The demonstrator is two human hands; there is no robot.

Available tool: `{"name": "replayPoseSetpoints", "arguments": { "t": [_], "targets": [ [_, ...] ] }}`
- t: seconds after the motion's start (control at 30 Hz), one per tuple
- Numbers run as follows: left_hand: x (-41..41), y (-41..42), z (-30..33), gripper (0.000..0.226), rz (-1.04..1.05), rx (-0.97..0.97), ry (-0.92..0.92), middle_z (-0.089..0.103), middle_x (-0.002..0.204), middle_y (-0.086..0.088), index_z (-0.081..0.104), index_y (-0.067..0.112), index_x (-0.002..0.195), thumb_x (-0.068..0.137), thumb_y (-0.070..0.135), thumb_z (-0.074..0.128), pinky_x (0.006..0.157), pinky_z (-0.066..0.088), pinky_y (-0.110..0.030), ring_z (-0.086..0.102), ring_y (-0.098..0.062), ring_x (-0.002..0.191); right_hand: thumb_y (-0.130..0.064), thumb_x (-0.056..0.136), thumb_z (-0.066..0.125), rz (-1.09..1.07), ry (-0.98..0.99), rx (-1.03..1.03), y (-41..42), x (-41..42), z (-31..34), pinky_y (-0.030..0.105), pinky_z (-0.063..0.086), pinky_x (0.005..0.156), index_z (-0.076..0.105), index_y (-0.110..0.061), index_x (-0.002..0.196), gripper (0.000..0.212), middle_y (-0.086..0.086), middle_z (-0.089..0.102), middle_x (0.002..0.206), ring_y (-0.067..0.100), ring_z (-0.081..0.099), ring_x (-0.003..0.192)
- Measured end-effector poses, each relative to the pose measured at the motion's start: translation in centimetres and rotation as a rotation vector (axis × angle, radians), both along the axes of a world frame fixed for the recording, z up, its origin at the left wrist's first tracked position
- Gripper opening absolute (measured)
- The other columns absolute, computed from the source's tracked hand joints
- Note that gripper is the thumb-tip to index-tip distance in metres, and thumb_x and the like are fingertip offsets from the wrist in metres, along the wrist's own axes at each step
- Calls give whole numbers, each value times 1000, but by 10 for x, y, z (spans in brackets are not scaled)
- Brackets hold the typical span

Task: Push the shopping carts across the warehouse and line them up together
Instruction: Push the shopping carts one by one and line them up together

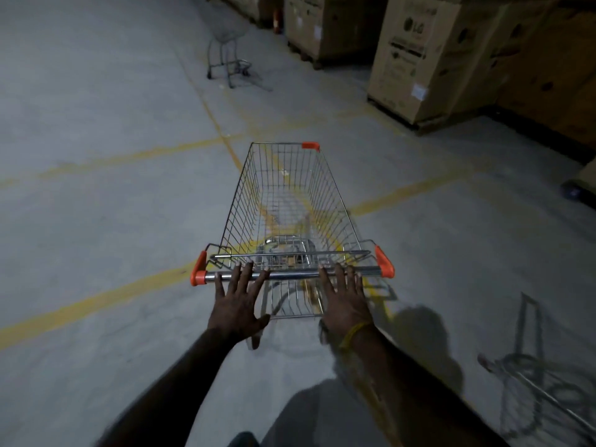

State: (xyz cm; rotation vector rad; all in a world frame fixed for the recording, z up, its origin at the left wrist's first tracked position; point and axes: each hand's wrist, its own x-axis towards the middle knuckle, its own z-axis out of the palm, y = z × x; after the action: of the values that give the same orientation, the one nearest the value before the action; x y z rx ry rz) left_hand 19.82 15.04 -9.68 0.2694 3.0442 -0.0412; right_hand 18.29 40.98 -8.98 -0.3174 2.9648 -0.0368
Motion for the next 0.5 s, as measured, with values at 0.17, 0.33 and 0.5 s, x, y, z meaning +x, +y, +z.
{"name": "replayPoseSetpoints", "arguments": {
  "t": [0.17, 0.33, 0.5],
  "targets": [
    [-49, 0, 2, 106, 42, 33, 10, -10, 161, -9, -12, 37, 151, 72, 76, 46, 112, -8, -65, -16, -29, 146, -33, 78, 60, 32, -11, 8, -2, -64, 2, 54, -12, 116, -32, -26, 142, 112, 14, -17, 160, 43, -17, 145],
    [-114, -7, 2, 106, 76, 67, 40, -14, 159, -8, -13, 38, 151, 69, 77, 42, 111, -10, -64, -16, -30, 146, -26, 85, 53, 75, 32, 3, -8, -136, 4, 52, -10, 116, -28, -27, 145, 100, 12, -14, 161, 41, -14, 146],
    [-194, -22, 0, 104, 80, 77, 24, 2, 161, -11, 4, 34, 154, 67, 79, 38, 111, -3, -65, 3, -34, 147, -27, 80, 61, 75, 37, 31, -25, -220, 1, 52, -4, 117, -19, -25, 148, 105, 15, 1, 162, 43, -3, 147]
  ]
}}
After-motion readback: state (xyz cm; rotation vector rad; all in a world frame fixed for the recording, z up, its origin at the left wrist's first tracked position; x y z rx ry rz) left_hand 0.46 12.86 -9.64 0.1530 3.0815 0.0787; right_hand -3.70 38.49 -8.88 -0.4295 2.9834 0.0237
